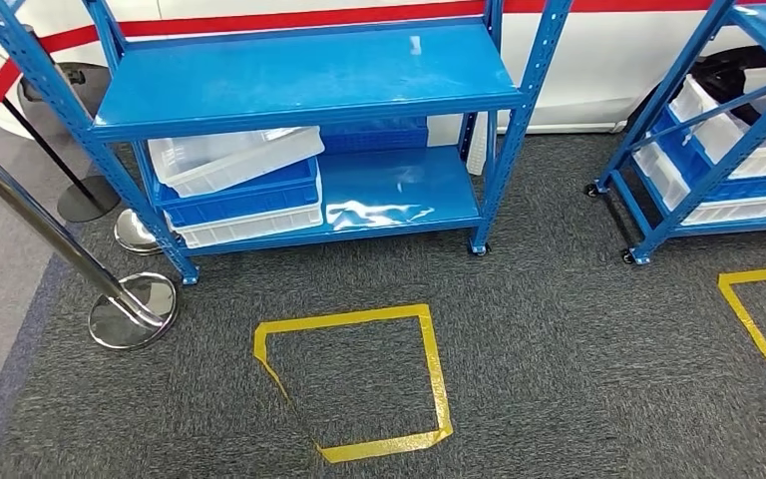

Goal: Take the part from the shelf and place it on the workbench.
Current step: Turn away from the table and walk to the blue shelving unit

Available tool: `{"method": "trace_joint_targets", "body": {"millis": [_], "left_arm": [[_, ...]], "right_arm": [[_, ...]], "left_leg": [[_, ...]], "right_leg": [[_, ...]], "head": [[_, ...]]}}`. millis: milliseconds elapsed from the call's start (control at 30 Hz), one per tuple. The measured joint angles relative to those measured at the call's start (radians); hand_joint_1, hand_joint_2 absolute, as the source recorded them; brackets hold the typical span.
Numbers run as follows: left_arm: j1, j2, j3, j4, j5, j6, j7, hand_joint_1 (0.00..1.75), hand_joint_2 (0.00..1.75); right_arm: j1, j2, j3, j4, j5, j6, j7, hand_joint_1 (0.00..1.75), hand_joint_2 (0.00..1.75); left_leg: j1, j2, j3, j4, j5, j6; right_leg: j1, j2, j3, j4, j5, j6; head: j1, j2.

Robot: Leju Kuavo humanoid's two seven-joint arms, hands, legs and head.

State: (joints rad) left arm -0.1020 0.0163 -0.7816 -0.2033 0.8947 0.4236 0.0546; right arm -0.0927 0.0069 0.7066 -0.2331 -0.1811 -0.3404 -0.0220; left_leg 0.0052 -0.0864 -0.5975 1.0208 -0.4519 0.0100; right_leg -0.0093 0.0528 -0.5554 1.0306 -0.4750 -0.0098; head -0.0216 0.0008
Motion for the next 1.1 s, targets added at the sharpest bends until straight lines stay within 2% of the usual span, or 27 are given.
{"method": "trace_joint_targets", "body": {"millis": [67, 133, 167, 200, 233, 267, 333, 367, 400, 433, 467, 567, 700, 767, 800, 833, 867, 900, 933, 967, 1000, 1033, 1100], "left_arm": [[0.001, 0.003, 0.0, 0.0, -0.002, -0.002, 0.003, 0.0, 0.0], [-0.001, 0.003, -0.001, 0.0, -0.003, -0.005, 0.004, 0.0, 0.0], [-0.002, 0.003, -0.001, 0.0, -0.003, -0.005, 0.005, 0.0, 0.0], [-0.002, 0.002, -0.001, 0.0, -0.003, -0.005, 0.006, 0.0, 0.0], [-0.002, 0.002, -0.001, 0.0, -0.004, -0.005, 0.007, 0.0, 0.0], [-0.001, 0.003, -0.001, 0.0, -0.004, -0.004, 0.008, 0.0, 0.0], [0.0, 0.004, -0.002, 0.0, -0.005, -0.003, 0.01, 0.0, 0.0], [-0.002, 0.005, -0.002, 0.0, -0.005, -0.003, 0.01, 0.0, 0.0], [-0.003, 0.005, -0.002, 0.0, -0.005, -0.003, 0.01, 0.0, 0.0], [-0.004, 0.005, -0.002, 0.0, -0.006, -0.003, 0.01, 0.0, 0.0], [-0.004, 0.005, -0.002, 0.0, -0.006, -0.002, 0.012, 0.0, 0.0], [-0.001, 0.005, -0.003, 0.0, -0.006, 0.002, 0.017, 0.0, 0.0], [-0.001, 0.005, -0.003, 0.0, -0.006, 0.002, 0.017, 0.0, 0.0], [0.0, 0.004, -0.003, 0.0, -0.006, 0.005, 0.02, 0.0, 0.0], [0.0, 0.004, -0.003, 0.0, -0.005, 0.01, 0.023, 0.0, 0.44], [-0.001, 0.003, -0.003, 0.0, -0.002, 0.021, 0.025, 0.0, 0.87], [-0.001, 0.003, -0.003, 0.0, 0.001, 0.031, 0.027, 0.0, 1.31], [-0.002, 0.001, -0.004, 0.0, 0.004, 0.042, 0.028, 0.0, 1.75], [-0.001, 0.0, -0.004, 0.0, 0.007, 0.049, 0.028, 0.0, 1.75], [-0.002, -0.001, -0.004, 0.0, 0.007, 0.051, 0.028, 0.0, 1.75], [-0.002, -0.002, -0.004, 0.0, 0.007, 0.053, 0.029, 0.0, 1.75], [-0.003, -0.002, -0.004, 0.0, 0.007, 0.053, 0.029, 0.0, 1.75], [-0.003, -0.002, -0.004, 0.0, 0.007, 0.053, 0.031, 0.0, 1.75]], "right_arm": [[0.0, 0.0, 0.002, 0.0, 0.002, 0.002, 0.001, 0.0, 0.0], [0.001, -0.001, 0.003, 0.0, 0.004, 0.002, 0.001, 0.0, 0.0], [0.001, -0.001, 0.003, 0.0, 0.004, 0.004, 0.002, 0.0, 0.0], [0.002, -0.001, 0.003, 0.0, 0.005, 0.005, 0.002, 0.0, 0.0], [0.002, -0.001, 0.003, 0.0, 0.006, 0.007, 0.003, 0.0, 0.0], [0.001, -0.001, 0.003, 0.0, 0.007, 0.008, 0.003, 0.0, 0.0], [0.001, 0.0, 0.003, 0.0, 0.01, 0.008, 0.004, 0.0, 0.0], [0.001, 0.0, 0.003, 0.0, 0.011, 0.008, 0.004, 0.0, 0.0], [0.0, 0.0, 0.003, 0.0, 0.012, 0.008, 0.004, 0.0, 0.0], [-0.002, 0.0, 0.003, 0.0, 0.012, 0.008, 0.004, 0.0, 0.0], [-0.004, 0.0, 0.004, 0.0, 0.013, 0.006, 0.004, 0.0, 0.0], [-0.008, 0.0, 0.005, 0.0, 0.015, 0.001, 0.004, 0.0, 0.0], [-0.008, 0.0, 0.005, -0.001, 0.015, 0.0, 0.004, 0.0, 0.0], [-0.008, 0.0, 0.006, -0.001, 0.016, -0.007, 0.002, 0.0, 0.0], [-0.007, 0.0, 0.008, -0.001, 0.015, -0.015, 0.001, 0.0, 0.0], [-0.005, 0.0, 0.011, -0.001, 0.006, -0.026, 0.0, 0.0, 0.0], [-0.003, 0.0, 0.014, 0.0, -0.005, -0.035, 0.0, 0.0, 0.0], [-0.001, 0.0, 0.016, 0.0, -0.018, -0.043, 0.002, 0.0, 0.0], [0.001, 0.0, 0.017, 0.0, -0.033, -0.046, 0.005, 0.0, 0.0], [0.0, 0.0, 0.017, 0.0, -0.039, -0.047, 0.008, 0.0, 0.0], [-0.001, 0.0, 0.017, 0.0, -0.045, -0.048, 0.012, 0.0, 0.0], [-0.001, 0.0, 0.017, 0.0, -0.049, -0.049, 0.017, 0.0, 0.0], [-0.002, 0.0, 0.017, 0.001, -0.053, -0.053, 0.026, 0.0, 0.0]], "left_leg": [[-0.001, 0.027, -0.021, 0.043, -0.027, -0.011], [0.002, 0.062, -0.078, 0.153, -0.083, -0.02], [0.004, 0.069, -0.111, 0.214, -0.106, -0.025], [0.006, 0.072, -0.132, 0.252, -0.114, -0.028], [0.008, 0.076, -0.135, 0.257, -0.103, -0.031], [0.009, 0.082, -0.118, 0.223, -0.076, -0.032], [0.008, 0.11, -0.047, 0.089, -0.014, -0.028], [0.004, 0.122, -0.018, 0.035, 0.003, -0.022], [0.001, 0.129, -0.002, 0.003, 0.008, -0.015], [-0.003, 0.129, 0.003, -0.008, 0.004, -0.009], [-0.004, 0.119, 0.004, -0.009, 0.004, -0.003], [-0.002, 0.105, 0.006, -0.014, 0.004, 0.006], [0.0, 0.104, 0.008, -0.016, 0.006, 0.008], [0.003, 0.099, 0.012, -0.02, 0.007, 0.012], [0.005, 0.095, 0.014, -0.021, 0.007, 0.018], [0.006, 0.085, 0.017, -0.021, 0.005, 0.022], [0.006, 0.075, 0.021, -0.02, 0.001, 0.025], [0.006, 0.065, 0.025, -0.017, -0.003, 0.025], [0.007, 0.057, 0.028, -0.014, -0.008, 0.021], [0.006, 0.053, 0.029, -0.008, -0.012, 0.015], [0.005, 0.05, 0.028, -0.005, -0.015, 0.009], [0.004, 0.049, 0.026, -0.003, -0.017, 0.003], [0.005, 0.047, 0.026, -0.005, -0.017, -0.009]], "right_leg": [[-0.006, -0.019, 0.011, -0.011, 0.004, -0.012], [-0.007, -0.04, 0.016, -0.015, 0.002, -0.019], [-0.006, -0.052, 0.017, -0.015, 0.0, -0.021], [-0.006, -0.063, 0.019, -0.015, -0.002, -0.021], [-0.006, -0.073, 0.021, -0.014, -0.005, -0.021], [-0.007, -0.082, 0.024, -0.014, -0.008, -0.019], [-0.005, -0.098, 0.034, -0.014, -0.016, -0.012], [-0.003, -0.105, 0.038, -0.013, -0.02, -0.006], [-0.001, -0.113, 0.041, -0.013, -0.024, -0.001], [0.001, -0.12, 0.044, -0.014, -0.027, 0.005], [0.002, -0.127, 0.047, -0.016, -0.03, 0.01], [0.003, -0.137, 0.056, -0.019, -0.034, 0.02], [0.002, -0.136, 0.056, -0.019, -0.035, 0.022], [-0.001, -0.115, 0.05, 0.0, -0.048, 0.026], [-0.002, -0.096, 0.023, 0.056, -0.077, 0.029], [-0.005, -0.078, -0.015, 0.118, -0.092, 0.032], [-0.006, -0.067, -0.043, 0.156, -0.092, 0.032], [-0.008, -0.061, -0.06, 0.166, -0.074, 0.033], [-0.01, -0.057, -0.05, 0.121, -0.035, 0.032], [-0.01, -0.054, -0.028, 0.065, -0.011, 0.029], [-0.009, -0.05, -0.014, 0.028, 0.0, 0.026], [-0.007, -0.048, -0.01, 0.013, -0.001, 0.022], [-0.005, -0.047, -0.008, 0.009, -0.001, 0.011]], "head": [[-0.005, 0.0], [-0.01, 0.0], [-0.011, 0.0], [-0.011, 0.0], [-0.011, 0.0], [-0.011, 0.0], [-0.011, 0.0], [-0.01, 0.0], [-0.009, 0.0], [-0.008, 0.0], [-0.007, 0.0], [-0.007, 0.0], [-0.008, 0.0], [-0.006, 0.0], [-0.003, 0.0], [-0.001, 0.0], [0.001, 0.0], [0.002, 0.0], [0.002, 0.0], [0.002, 0.0], [0.002, 0.0], [0.002, 0.0], [0.003, 0.0]]}}
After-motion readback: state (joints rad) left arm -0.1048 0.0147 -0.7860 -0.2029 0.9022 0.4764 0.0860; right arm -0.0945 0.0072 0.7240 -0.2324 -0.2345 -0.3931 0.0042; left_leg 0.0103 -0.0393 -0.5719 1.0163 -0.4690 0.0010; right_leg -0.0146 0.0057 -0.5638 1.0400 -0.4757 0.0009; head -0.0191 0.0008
